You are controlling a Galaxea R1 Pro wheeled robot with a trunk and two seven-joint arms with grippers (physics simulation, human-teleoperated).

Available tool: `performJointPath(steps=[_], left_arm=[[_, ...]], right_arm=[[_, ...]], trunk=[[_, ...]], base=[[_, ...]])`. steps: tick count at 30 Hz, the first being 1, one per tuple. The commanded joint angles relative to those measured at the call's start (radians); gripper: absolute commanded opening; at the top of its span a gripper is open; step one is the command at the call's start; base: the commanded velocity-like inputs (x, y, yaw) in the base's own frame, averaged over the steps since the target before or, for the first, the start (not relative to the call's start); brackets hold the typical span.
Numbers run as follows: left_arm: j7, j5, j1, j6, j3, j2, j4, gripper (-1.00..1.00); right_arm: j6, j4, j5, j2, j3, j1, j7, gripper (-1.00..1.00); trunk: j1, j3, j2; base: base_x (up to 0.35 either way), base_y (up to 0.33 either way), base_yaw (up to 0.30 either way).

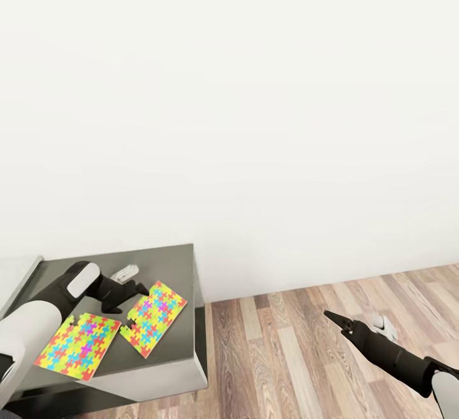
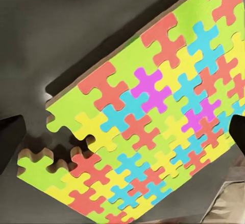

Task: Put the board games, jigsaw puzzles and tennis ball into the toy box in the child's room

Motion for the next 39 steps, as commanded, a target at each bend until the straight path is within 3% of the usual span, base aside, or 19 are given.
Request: performJointPath(steps=[1,10,39], left_arm=[[0.005,0.009,-0.001,0.001,-0.012,0.001,-0.001,1.00],[0.005,0.009,-0.001,-0.005,-0.041,0.000,0.000,1.00],[0.005,0.009,-0.001,-0.009,-0.042,0.000,-0.001,1.00]], right_arm=[[0.005,0.000,0.008,0.000,-0.002,-0.001,0.009,1.00],[0.004,0.000,0.011,0.000,-0.002,-0.001,0.011,1.00],[0.004,0.000,0.008,0.000,-0.003,-0.001,0.017,1.00]], trunk=[[0.001,-0.004,-0.002],[0.001,-0.016,-0.002],[0.001,-0.025,-0.002]], base=[[0.000,0.000,0.000],[0.000,0.000,0.000],[0.000,0.000,0.000]])
